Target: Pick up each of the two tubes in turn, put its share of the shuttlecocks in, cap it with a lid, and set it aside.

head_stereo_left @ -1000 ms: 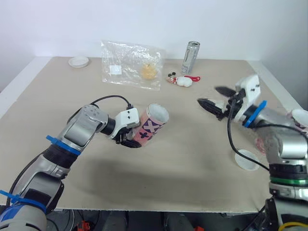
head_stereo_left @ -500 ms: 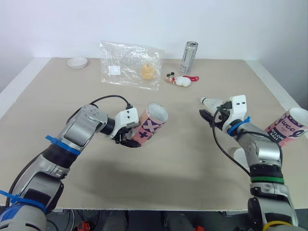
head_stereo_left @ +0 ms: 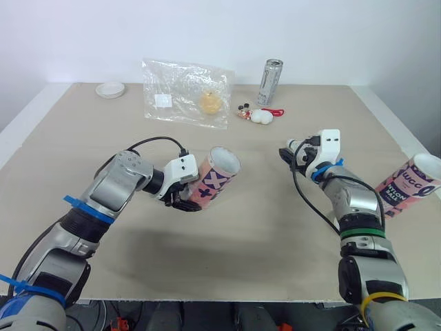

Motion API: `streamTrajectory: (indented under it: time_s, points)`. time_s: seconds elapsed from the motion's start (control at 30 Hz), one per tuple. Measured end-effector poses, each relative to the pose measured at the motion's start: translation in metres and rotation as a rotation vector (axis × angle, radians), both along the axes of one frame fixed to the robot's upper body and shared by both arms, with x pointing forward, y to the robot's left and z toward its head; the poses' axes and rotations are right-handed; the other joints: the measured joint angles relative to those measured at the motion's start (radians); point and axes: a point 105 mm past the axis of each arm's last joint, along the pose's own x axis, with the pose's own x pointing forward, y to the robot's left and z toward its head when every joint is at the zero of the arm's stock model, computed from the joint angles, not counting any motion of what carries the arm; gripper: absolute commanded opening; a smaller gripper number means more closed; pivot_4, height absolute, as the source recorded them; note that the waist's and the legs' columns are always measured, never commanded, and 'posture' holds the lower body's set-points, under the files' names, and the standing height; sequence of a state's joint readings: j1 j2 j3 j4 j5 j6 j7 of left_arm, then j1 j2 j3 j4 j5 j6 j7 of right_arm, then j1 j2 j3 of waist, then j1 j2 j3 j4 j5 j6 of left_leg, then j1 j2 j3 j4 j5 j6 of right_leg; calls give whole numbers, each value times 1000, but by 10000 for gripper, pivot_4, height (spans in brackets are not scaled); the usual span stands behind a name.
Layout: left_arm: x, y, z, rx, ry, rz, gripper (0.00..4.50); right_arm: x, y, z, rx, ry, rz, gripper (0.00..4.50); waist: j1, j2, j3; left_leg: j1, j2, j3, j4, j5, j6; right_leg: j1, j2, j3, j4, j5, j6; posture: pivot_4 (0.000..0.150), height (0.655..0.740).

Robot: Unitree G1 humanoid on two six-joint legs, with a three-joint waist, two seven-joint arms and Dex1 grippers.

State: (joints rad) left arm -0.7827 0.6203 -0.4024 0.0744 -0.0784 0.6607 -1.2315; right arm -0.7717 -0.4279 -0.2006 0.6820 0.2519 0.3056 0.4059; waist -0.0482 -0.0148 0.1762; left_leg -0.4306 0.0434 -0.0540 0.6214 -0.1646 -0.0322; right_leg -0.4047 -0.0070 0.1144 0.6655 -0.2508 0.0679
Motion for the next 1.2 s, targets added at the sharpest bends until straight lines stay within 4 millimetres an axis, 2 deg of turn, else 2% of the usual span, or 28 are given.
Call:
streamTrajectory:
  time_s: [0.03, 0.1, 0.23, 0.3, 0.33, 0.67, 0.8, 0.97, 1.0, 1.1, 1.2]
  points:
    - [0, 0, 0, 0, 0, 1, 30225, 1, -1, -2, 0, 6, -7, 32395, 0, 0, 0, 0, 0, 0, 0, 0, 0, 0, 0, 0, 0, 0, 0, 1500, 7400]
    - [0, 0, 0, -1, 0, 2, 30225, 3, -4, -3, 5, 12, -29, 27291, 0, 0, 0, 0, 0, 0, 0, 0, 0, 0, 0, 0, 0, 0, 0, 1500, 7400]
    - [0, 0, 0, -1, 0, 3, 30225, 6, -9, -5, 3, 15, -68, 12272, -1, 0, 0, 0, 0, 0, 0, 0, 0, 0, 0, 0, 0, 1, 1, 1500, 7400]
    - [0, 0, 0, -2, 0, 3, 30225, 7, -10, -6, 4, 18, -79, 1658, -1, 0, 0, 0, 0, 0, 0, 0, 0, 0, 0, 0, 0, 1, 1, 1500, 7400]
    - [0, 0, 0, -2, 0, 3, 30225, 7, -10, -6, 5, 17, -81, 626, -1, 0, 0, 0, 0, 0, 0, 0, 0, 0, 0, 0, 0, 1, 1, 1500, 7400]
    - [1, 0, 0, -4, 0, 5, 30225, 9, -5, -1, -31, -15, -43, 626, -1, 0, 0, 0, 0, 0, 0, 0, 0, 0, 0, 0, 0, 1, 2, 1500, 7400]
    - [0, 0, 1, -7, -1, 4, 30225, -5, 13, 32, -202, -165, 132, 626, 0, 3, 2, -1, 0, 0, 0, 0, 0, -1, 0, 0, 0, 1, 3, 1500, 7400]
    - [1, 1, 1, -8, -3, 2, 30225, -52, 42, 110, -539, -460, 466, 626, 0, 6, 3, 0, 0, 0, -1, 0, 0, -1, 0, 0, 0, 0, 3, 1500, 7400]
    - [1, 1, 1, -8, -3, 1, 30225, -72, 56, 125, -643, -525, 606, 626, 0, 7, 4, 0, 0, 0, -1, 0, 0, -1, 0, 0, 0, 0, 2, 1500, 7400]
    - [2, 2, 0, -6, -4, -1, 30225, -112, 90, 137, -816, -628, 888, 626, 0, 6, 3, 1, 1, 0, -2, 0, 0, 0, 1, 0, 0, -2, -3, 1500, 7400]
    - [4, 1, 1, -7, -4, -3, 30225, -134, 110, 128, -953, -636, 1091, 626, 0, 6, 4, 1, 1, 0, 0, 0, 0, 0, 0, 0, 0, -2, -3, 1500, 7400]
